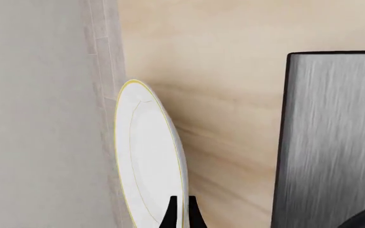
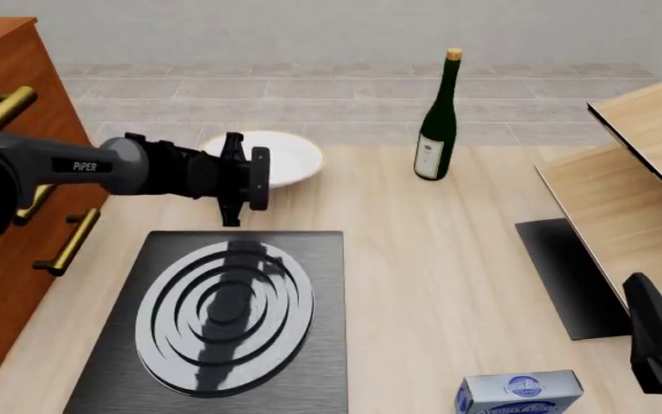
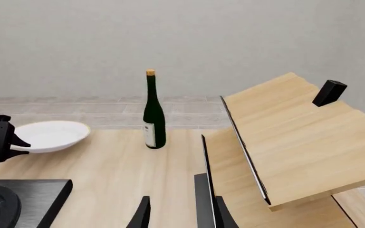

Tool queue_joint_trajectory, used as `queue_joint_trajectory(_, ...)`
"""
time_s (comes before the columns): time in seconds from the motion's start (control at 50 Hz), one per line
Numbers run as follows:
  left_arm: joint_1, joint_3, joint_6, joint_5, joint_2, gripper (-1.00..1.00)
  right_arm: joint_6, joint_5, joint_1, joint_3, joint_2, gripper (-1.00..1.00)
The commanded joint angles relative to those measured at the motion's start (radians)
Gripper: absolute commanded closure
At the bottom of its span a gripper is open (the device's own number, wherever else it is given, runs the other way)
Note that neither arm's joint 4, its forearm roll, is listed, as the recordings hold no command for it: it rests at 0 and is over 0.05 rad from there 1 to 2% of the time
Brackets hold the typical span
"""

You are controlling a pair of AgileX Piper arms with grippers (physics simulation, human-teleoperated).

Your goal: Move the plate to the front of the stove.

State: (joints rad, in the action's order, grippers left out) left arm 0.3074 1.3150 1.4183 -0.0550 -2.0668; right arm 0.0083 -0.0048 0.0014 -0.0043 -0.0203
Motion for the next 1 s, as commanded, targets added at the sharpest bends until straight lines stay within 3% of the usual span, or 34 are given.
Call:
queue_joint_trajectory(0.02, -0.005, 0.007, 0.005, 0.01, -0.009, 1.0, 0.0, 0.0, 0.0, 0.0, -0.001, -1.0)
queue_joint_trajectory(1.0, -0.018, 0.017, 0.033, -0.013, -0.038, 1.0, 0.003, -0.002, 0.0, 0.0, -0.004, -1.0)
